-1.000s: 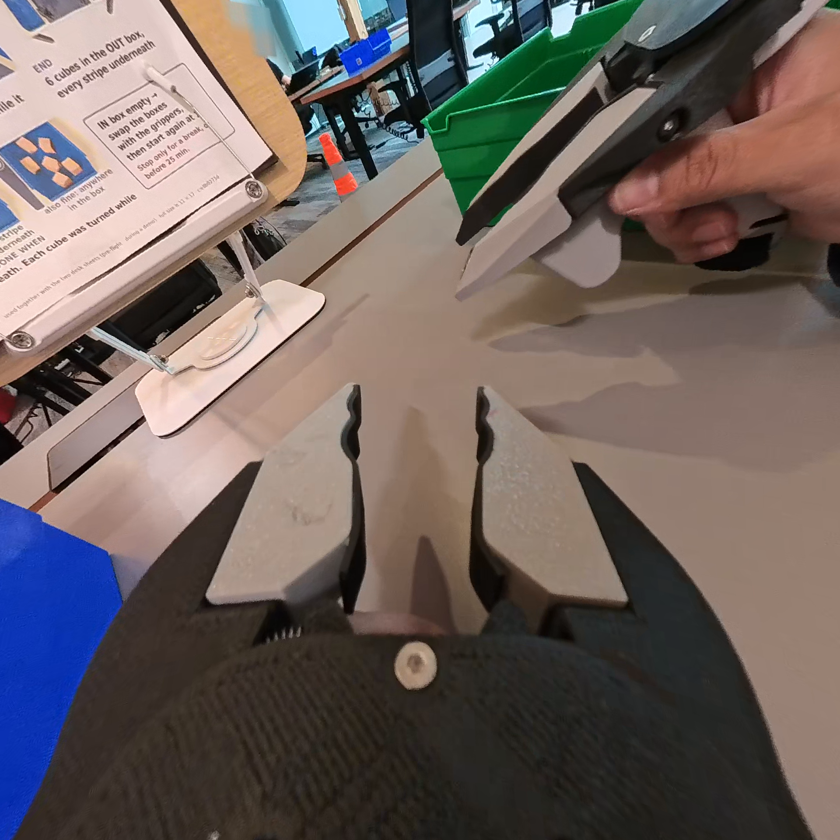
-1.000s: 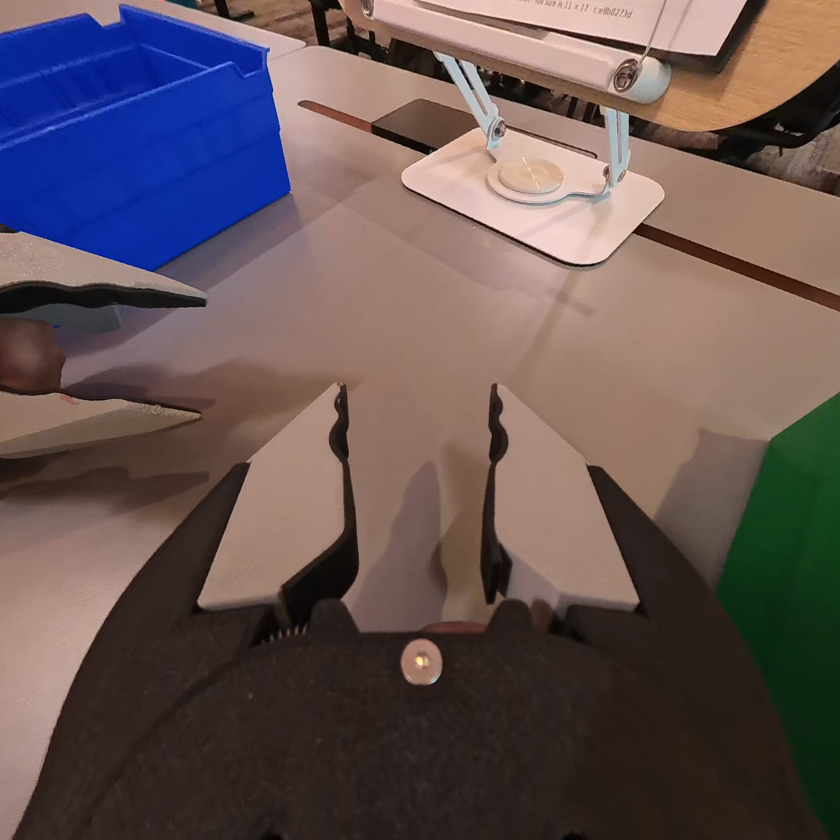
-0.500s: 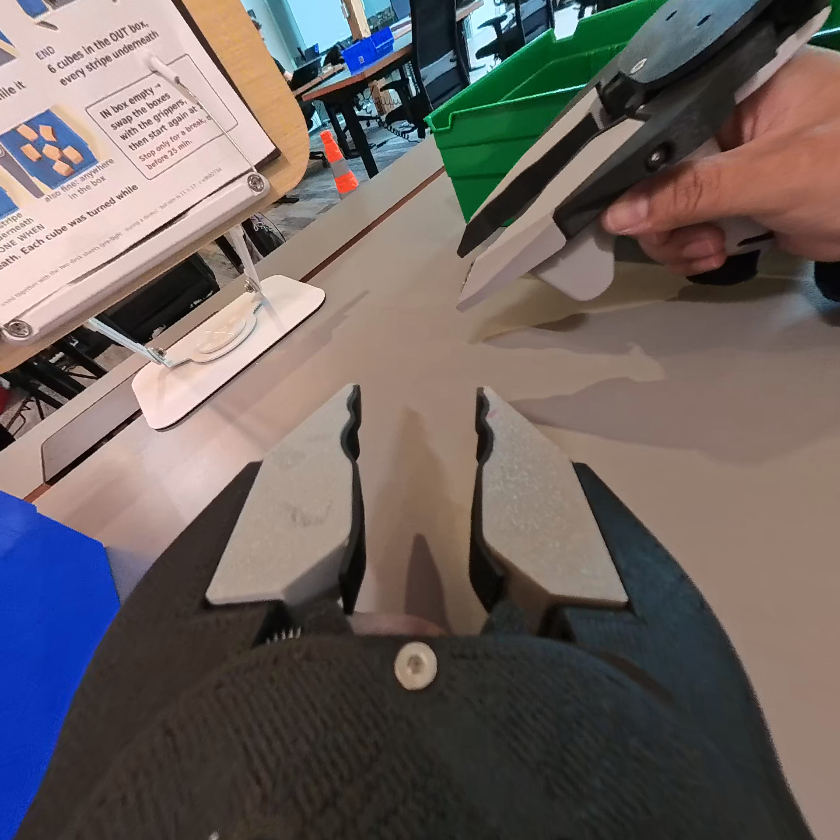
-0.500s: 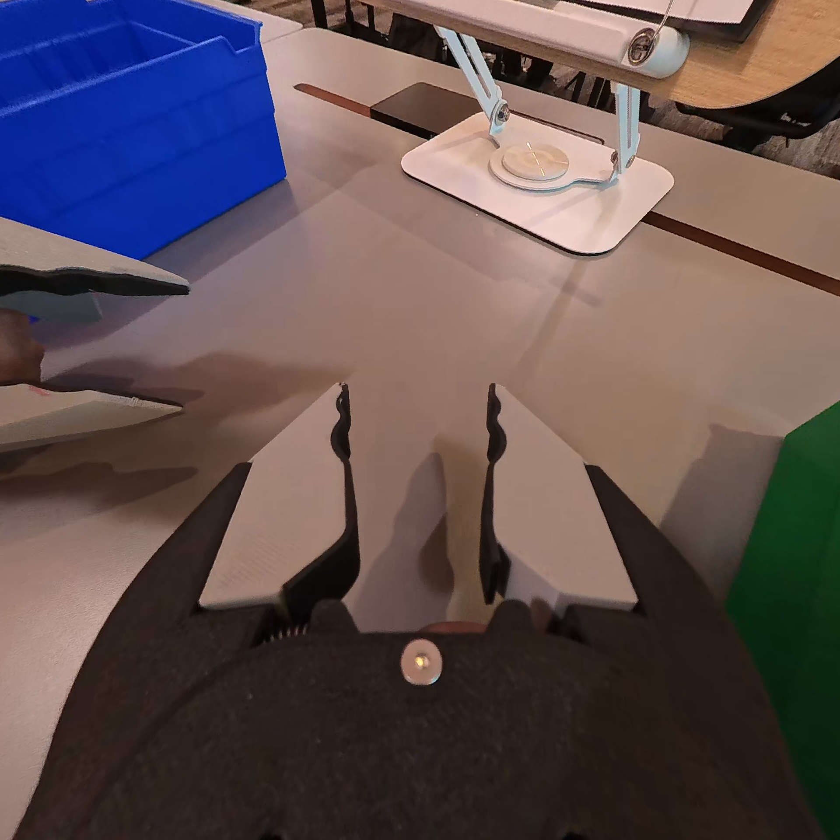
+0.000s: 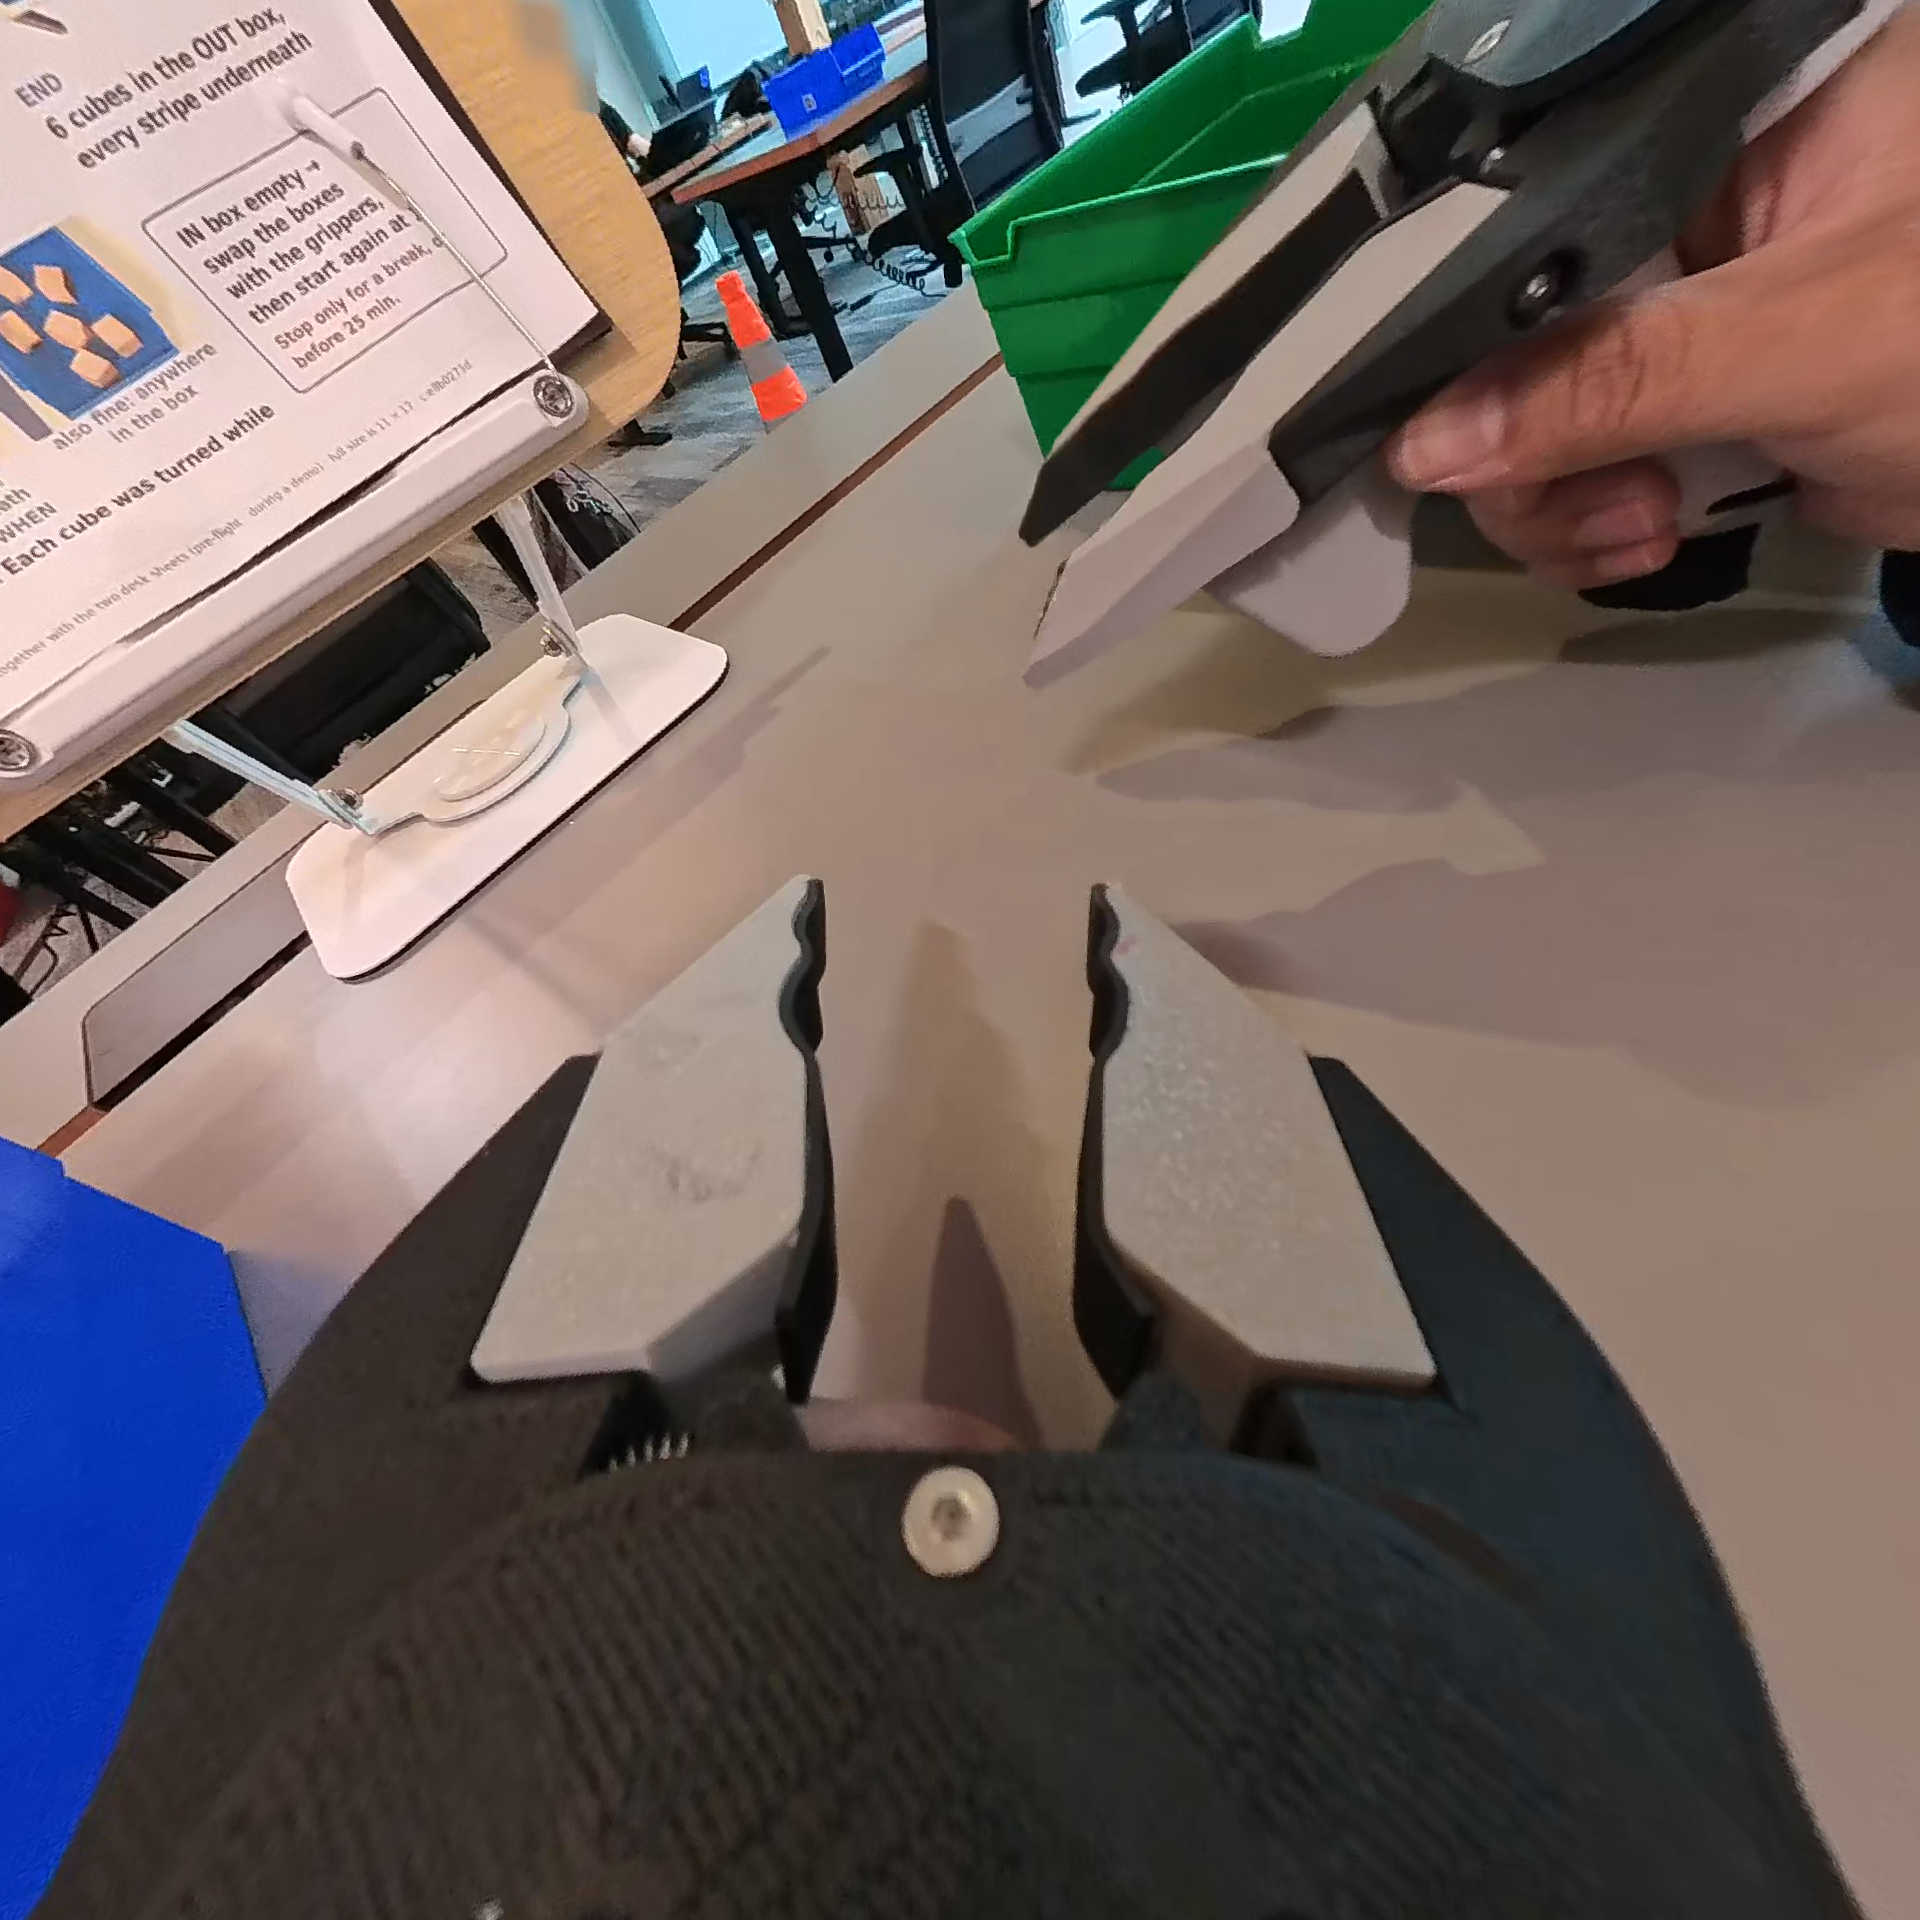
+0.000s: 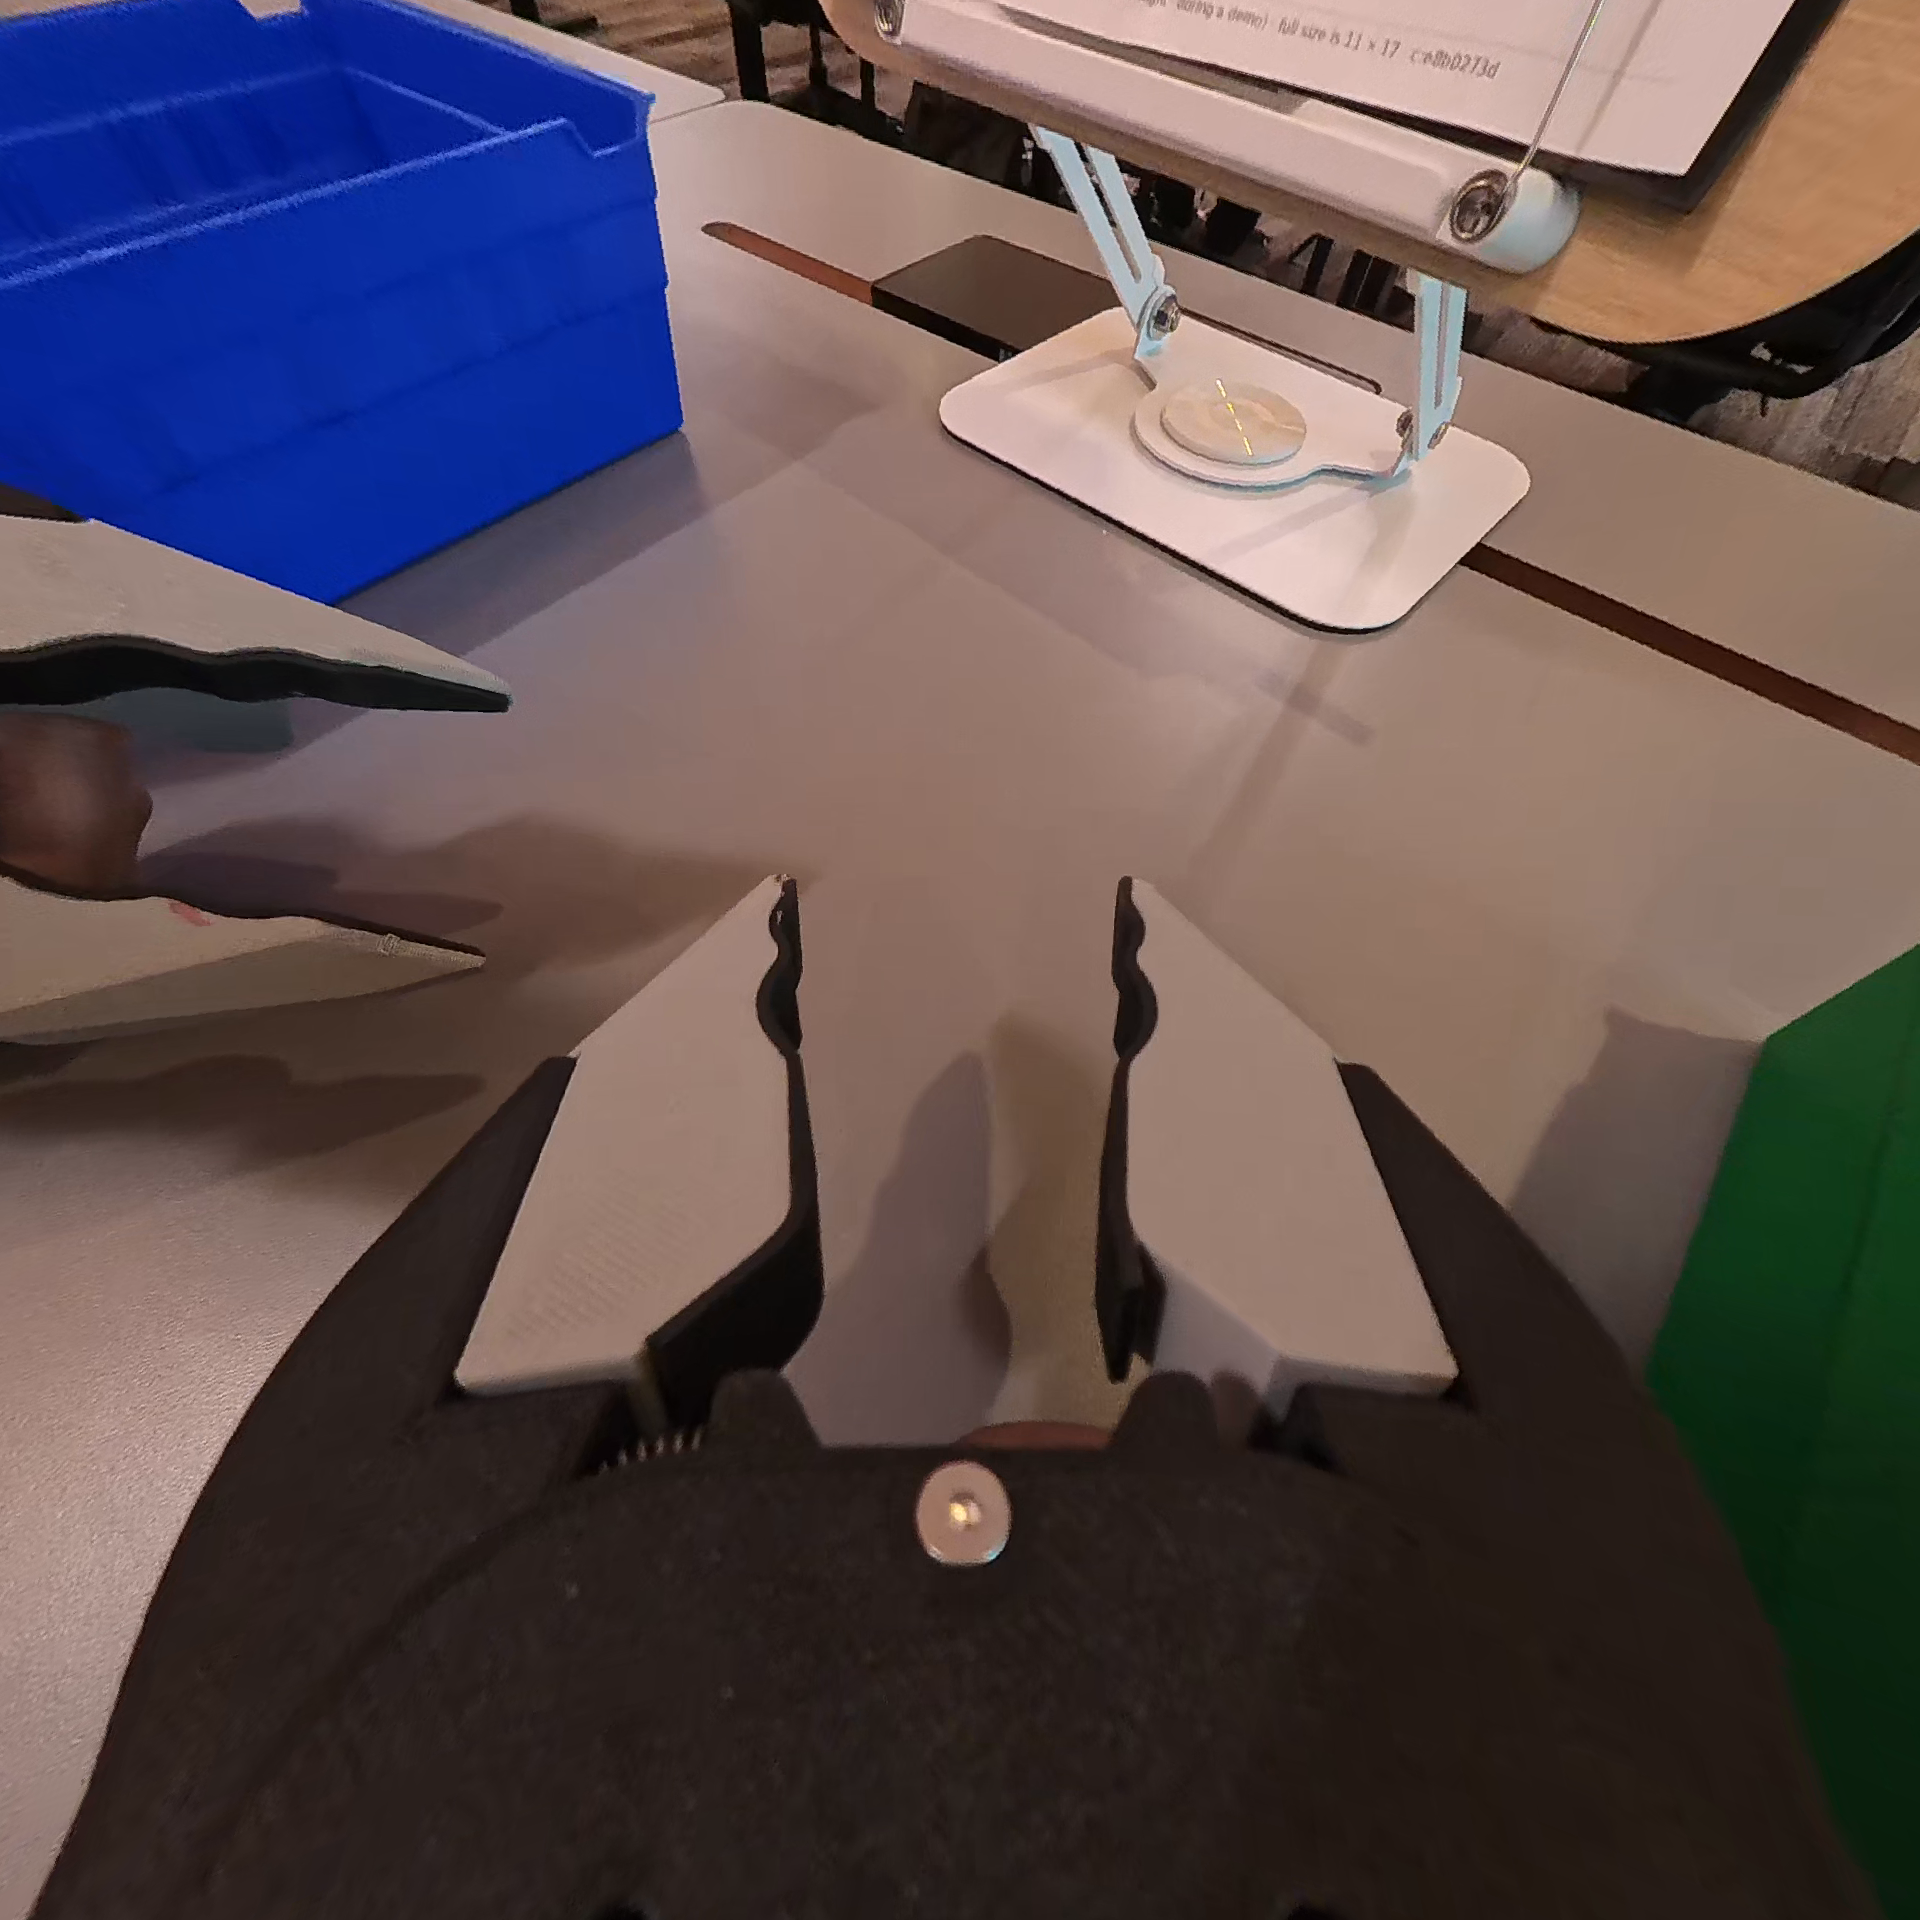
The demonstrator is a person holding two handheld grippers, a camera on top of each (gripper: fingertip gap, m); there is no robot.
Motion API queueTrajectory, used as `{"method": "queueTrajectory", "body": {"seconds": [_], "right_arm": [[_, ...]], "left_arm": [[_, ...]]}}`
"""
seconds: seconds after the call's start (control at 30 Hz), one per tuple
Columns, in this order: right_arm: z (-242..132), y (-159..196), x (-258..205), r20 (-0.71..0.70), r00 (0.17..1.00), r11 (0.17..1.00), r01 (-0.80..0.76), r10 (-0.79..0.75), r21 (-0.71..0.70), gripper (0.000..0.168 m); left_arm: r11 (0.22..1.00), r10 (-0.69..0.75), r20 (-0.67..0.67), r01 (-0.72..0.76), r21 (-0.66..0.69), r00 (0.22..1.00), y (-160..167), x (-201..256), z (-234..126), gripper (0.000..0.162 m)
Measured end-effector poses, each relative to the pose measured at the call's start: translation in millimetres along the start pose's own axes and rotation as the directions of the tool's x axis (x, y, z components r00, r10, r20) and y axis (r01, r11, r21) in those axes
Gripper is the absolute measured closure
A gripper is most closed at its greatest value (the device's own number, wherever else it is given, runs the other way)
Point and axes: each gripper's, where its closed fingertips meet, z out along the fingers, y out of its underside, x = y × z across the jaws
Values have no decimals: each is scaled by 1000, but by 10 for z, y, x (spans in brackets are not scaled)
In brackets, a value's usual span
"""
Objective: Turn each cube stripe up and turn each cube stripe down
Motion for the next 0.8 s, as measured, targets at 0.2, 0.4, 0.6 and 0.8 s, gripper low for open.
{"method": "queueTrajectory", "body": {"seconds": [0.2, 0.4, 0.6, 0.8], "right_arm": [[-37, -54, 35, -12, 1000, 1000, -9, 10, 30, 110], [-60, -79, 63, -16, 1000, 999, -16, 17, 43, 110], [-31, -53, 5, -9, 1000, 1000, 11, -11, 24, 110], [-40, -66, 14, -18, 1000, 999, 18, -18, 28, 109]], "left_arm": [[1000, 0, 5, 0, 11, 1000, -26, -7, -19, 113], [991, -92, 31, 88, 99, 995, -332, -191, -265, 112], [973, -150, 140, 122, 195, 979, -846, -779, -891, 112], [959, -247, 225, 205, 194, 943, -857, -1451, -1316, 105]]}}
